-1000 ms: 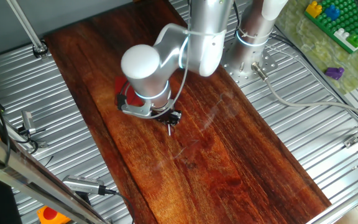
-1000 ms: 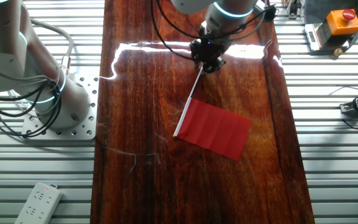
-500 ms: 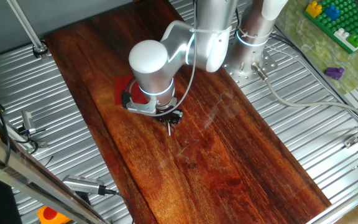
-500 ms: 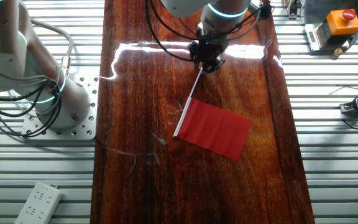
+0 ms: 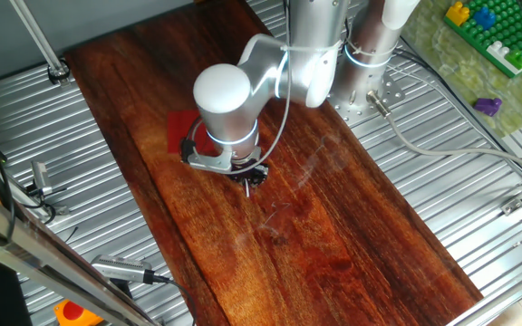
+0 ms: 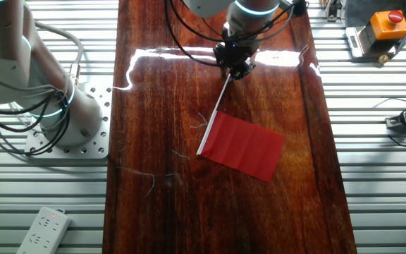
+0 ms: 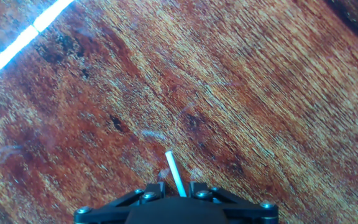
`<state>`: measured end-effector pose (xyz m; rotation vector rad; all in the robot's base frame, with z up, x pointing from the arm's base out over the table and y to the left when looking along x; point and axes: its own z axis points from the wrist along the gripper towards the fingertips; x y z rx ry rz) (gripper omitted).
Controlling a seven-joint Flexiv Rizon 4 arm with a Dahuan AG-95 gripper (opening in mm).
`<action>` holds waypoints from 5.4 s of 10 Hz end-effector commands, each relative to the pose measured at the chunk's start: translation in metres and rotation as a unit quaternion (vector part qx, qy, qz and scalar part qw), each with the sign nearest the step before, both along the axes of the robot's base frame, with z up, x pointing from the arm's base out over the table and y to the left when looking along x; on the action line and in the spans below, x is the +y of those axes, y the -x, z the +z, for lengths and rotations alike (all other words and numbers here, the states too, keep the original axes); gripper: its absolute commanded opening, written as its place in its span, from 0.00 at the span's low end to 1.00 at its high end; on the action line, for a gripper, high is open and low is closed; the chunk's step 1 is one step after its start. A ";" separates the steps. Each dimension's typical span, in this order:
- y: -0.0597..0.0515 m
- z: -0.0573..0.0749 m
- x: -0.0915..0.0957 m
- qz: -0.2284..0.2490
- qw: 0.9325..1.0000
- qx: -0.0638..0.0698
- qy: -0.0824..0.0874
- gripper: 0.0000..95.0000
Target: Wave the flag
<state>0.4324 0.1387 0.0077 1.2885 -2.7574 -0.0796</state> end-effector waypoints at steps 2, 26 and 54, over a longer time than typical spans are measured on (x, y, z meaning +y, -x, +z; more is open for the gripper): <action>0.000 -0.002 0.000 -0.005 1.000 -0.007 -0.001 0.00; -0.099 0.072 -0.114 0.042 0.997 0.072 0.000 0.00; -0.097 0.110 0.023 -0.276 0.953 0.123 -0.018 0.00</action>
